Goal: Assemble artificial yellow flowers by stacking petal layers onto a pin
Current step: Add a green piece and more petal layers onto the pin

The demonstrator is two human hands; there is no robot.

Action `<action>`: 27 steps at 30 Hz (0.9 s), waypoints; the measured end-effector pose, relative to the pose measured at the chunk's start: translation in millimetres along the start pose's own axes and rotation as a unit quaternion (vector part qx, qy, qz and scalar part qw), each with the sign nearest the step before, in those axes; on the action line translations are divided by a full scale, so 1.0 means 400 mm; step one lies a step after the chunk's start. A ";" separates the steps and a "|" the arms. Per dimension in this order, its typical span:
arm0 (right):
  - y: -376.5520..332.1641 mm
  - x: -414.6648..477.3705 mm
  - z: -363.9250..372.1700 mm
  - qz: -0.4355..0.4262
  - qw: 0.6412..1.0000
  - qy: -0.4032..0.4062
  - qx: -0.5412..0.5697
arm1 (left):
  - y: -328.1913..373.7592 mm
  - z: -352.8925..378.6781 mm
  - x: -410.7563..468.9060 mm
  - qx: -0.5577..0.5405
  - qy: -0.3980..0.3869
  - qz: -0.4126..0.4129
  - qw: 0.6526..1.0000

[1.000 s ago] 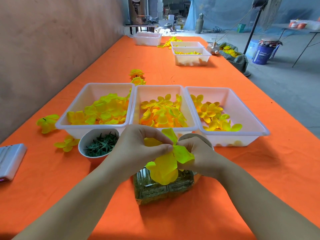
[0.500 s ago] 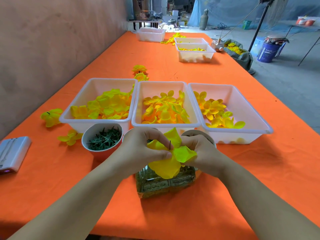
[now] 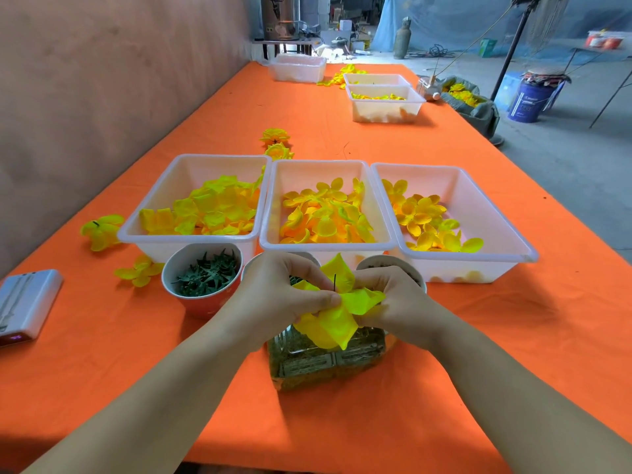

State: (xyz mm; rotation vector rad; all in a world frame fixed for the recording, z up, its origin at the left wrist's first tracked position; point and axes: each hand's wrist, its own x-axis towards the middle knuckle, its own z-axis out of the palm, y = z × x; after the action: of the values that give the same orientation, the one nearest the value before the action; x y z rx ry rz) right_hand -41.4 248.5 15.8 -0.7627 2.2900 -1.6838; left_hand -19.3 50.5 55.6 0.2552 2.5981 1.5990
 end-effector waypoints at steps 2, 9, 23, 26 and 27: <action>0.000 0.012 -0.006 0.035 0.997 -0.022 -0.061 | 0.000 -0.005 0.001 0.019 -0.008 0.013 1.000; 0.002 0.024 -0.009 0.093 0.990 -0.015 -0.102 | 0.009 -0.004 0.006 0.081 0.008 0.003 0.997; -0.004 0.002 -0.001 0.029 0.999 -0.017 -0.002 | 0.018 0.001 0.008 0.175 0.000 0.019 0.984; -0.012 -0.005 0.002 0.010 1.000 -0.015 0.019 | 0.015 -0.011 0.011 0.148 -0.017 0.022 0.989; -0.012 -0.003 0.001 0.006 1.000 -0.012 0.012 | 0.014 -0.015 0.012 0.133 -0.019 0.027 0.991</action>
State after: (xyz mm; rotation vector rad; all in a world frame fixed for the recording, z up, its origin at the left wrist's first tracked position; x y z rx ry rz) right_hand -38.7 247.7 19.8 -0.7592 2.2503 -1.6834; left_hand -24.3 48.7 63.4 0.3700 2.7932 1.2452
